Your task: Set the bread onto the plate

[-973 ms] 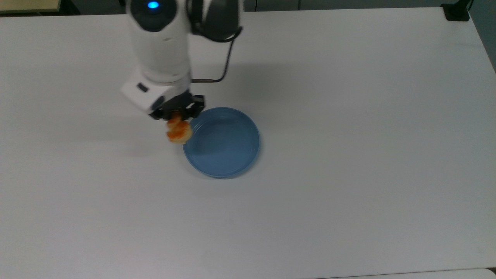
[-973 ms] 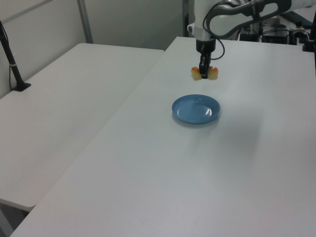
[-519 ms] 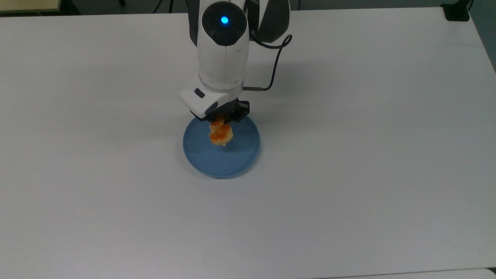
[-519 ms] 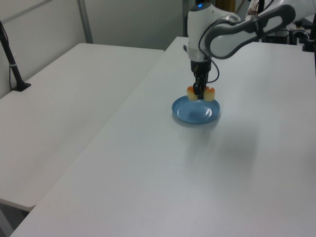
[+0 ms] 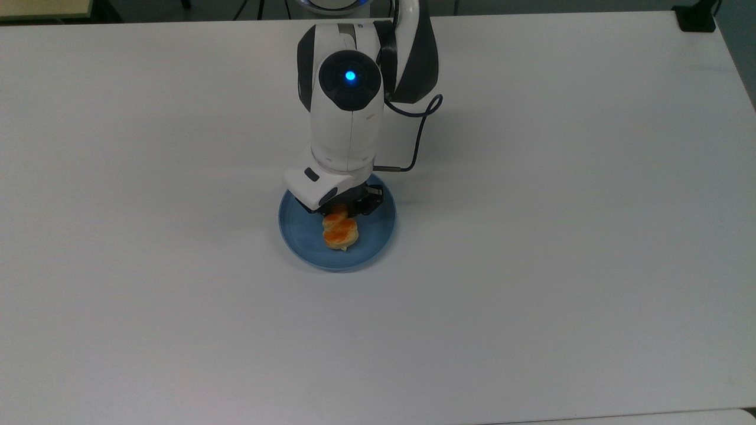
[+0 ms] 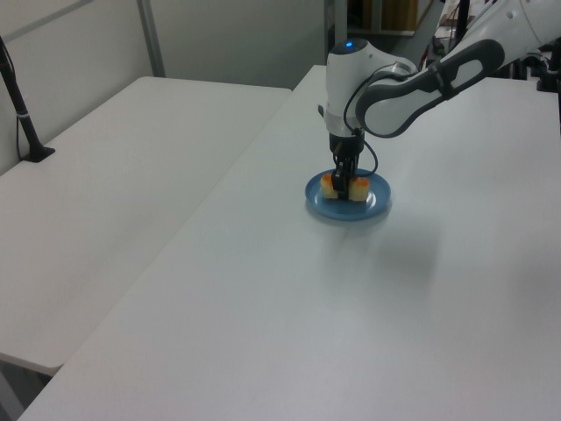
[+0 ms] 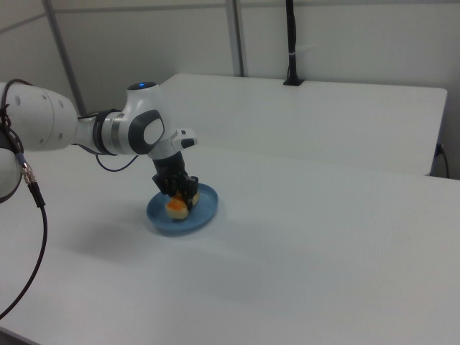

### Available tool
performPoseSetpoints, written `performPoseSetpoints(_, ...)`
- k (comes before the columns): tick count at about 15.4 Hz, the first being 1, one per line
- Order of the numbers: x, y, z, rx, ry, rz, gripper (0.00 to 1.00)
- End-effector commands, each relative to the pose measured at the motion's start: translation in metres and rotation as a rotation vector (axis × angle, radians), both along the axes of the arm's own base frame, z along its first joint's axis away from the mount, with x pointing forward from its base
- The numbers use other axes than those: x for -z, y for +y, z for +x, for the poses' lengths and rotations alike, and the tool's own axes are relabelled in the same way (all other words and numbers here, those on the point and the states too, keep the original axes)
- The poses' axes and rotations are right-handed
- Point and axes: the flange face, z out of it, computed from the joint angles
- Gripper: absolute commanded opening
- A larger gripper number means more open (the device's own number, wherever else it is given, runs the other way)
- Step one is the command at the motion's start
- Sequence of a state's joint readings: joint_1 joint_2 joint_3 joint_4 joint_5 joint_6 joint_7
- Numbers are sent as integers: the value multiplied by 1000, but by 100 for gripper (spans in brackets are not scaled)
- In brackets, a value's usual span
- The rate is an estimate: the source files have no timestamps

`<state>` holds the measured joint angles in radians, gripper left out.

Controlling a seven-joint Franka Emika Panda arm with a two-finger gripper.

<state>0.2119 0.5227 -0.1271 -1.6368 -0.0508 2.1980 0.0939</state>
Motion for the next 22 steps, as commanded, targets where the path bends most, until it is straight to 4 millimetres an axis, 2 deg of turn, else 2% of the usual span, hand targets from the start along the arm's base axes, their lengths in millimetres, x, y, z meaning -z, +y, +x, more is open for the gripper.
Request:
performPoseSetpoints(1,0,2,0,5,-18,-9,100)
performPoseSetpoints(3,-7,2,1,2,-22,-10,100)
performPoseSetpoints(5,-30,2,2,9,-30,-8,100)
performPoseSetpoints(6,-49,0,0,9,-25,-8,100)
performPoseSetpoints(8,-101,-3,-8,20,-20,-3,100)
performPoseSetpoints(10,-154,-12,-26,35,-4,2,100)
performPoseSetpoints(12,-203,-22,-51,42,8,12,100)
performPoseSetpoints(13,-231,-33,-70,53,29,17,100)
performPoseSetpoints(15,-266,-47,-95,76,37,30,100)
performPoseSetpoints(18,-293,-69,-117,93,32,50,100)
performPoseSetpoints(22,-297,-71,-127,36,38,54,100)
